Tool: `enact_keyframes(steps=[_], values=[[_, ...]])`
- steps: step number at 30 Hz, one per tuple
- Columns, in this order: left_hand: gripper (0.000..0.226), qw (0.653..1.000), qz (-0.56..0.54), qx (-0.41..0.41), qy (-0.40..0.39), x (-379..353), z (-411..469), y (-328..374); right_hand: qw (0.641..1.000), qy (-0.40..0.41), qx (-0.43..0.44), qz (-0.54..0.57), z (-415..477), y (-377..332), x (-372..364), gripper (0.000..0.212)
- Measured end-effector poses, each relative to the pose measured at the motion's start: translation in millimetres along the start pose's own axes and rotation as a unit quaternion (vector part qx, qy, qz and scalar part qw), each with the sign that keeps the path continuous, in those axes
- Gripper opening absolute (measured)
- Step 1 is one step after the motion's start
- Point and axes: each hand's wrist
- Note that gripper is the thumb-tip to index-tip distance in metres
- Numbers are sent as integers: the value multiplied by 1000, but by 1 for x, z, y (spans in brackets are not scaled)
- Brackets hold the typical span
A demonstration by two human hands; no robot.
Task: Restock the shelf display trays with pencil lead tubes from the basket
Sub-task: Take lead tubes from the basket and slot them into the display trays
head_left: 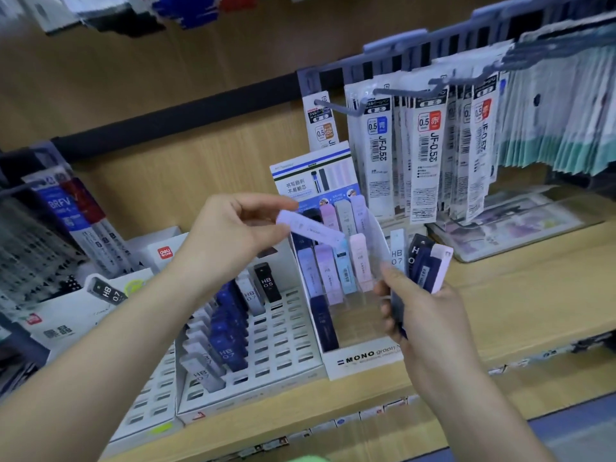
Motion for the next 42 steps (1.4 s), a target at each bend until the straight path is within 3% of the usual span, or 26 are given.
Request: enact_keyframes(steps=[3, 7, 15, 22, 26, 29, 32, 34, 36, 39, 42], values=[[22, 999, 38, -11, 26, -4, 19, 7, 1000, 10, 3, -8, 2, -2, 1, 20], [19, 992, 118, -37, 34, -14, 47, 6, 998, 4, 33, -51, 4, -5, 1, 8], [15, 973, 209, -101, 4, -40, 80, 6, 999, 9, 30, -25, 11, -7, 12, 11], [22, 916, 372, -143, -45, -59, 90, 6, 1000, 2, 20, -22, 15, -7, 16, 16], [21, 881, 444, -163, -35, -67, 98, -1, 999, -25, 30, -30, 16, -6, 17, 4], [20, 864, 478, -156, -25, -70, 103, -4, 999, -42, 26, -19, 17, -6, 18, 7], [17, 883, 446, -149, 3, -68, 98, -1, 998, -52, 24, -6, 16, -7, 19, 12], [16, 935, 330, -129, 19, -67, 85, 5, 998, -58, 29, -3, 16, -7, 19, 9], [16, 981, 169, -91, -30, -66, 65, 10, 998, -59, 36, -9, 17, -7, 18, 8], [15, 985, 89, -52, -139, -64, 37, 14, 997, -70, 35, -1, 16, -7, 14, 3], [19, 993, 32, -34, -110, -59, 27, 13, 995, -91, 23, 21, 13, -7, 11, 7]])
Point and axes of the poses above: each hand's wrist, its own z-axis towards the middle knuckle, its own x-axis out of the back of the hand, y = z × x, and after that the axes turned 10 degrees about -y, right-handed
